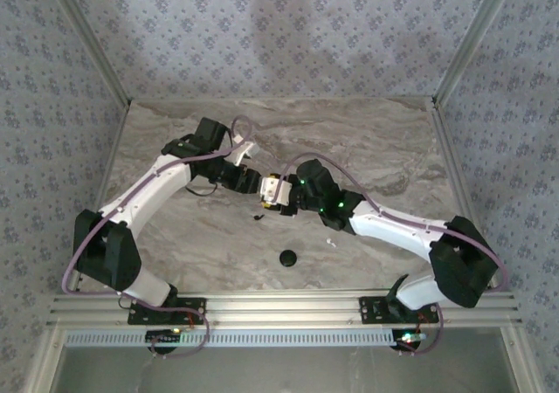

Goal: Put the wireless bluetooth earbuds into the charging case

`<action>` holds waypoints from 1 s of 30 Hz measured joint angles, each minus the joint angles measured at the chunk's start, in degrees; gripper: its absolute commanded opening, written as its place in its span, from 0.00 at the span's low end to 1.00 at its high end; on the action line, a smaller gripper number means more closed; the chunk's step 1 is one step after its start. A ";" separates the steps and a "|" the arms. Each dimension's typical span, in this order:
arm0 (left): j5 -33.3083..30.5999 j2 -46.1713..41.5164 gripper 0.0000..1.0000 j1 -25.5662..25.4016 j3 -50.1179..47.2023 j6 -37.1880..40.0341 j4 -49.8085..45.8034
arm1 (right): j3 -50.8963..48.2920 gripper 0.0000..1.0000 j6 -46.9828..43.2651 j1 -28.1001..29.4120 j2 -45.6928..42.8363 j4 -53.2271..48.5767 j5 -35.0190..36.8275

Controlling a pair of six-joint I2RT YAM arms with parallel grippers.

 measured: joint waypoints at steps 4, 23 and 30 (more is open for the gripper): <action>0.44 0.00 0.40 -0.44 0.00 0.02 0.35 | 1.01 0.42 0.42 0.24 0.39 0.57 -0.42; 1.44 -0.28 0.19 1.25 -1.46 2.91 3.30 | -3.65 0.80 10.19 -3.41 -5.14 4.90 -4.39; 8.79 -5.42 0.16 1.92 -9.05 6.54 12.61 | -8.04 0.73 21.22 -11.32 -15.19 4.94 -15.39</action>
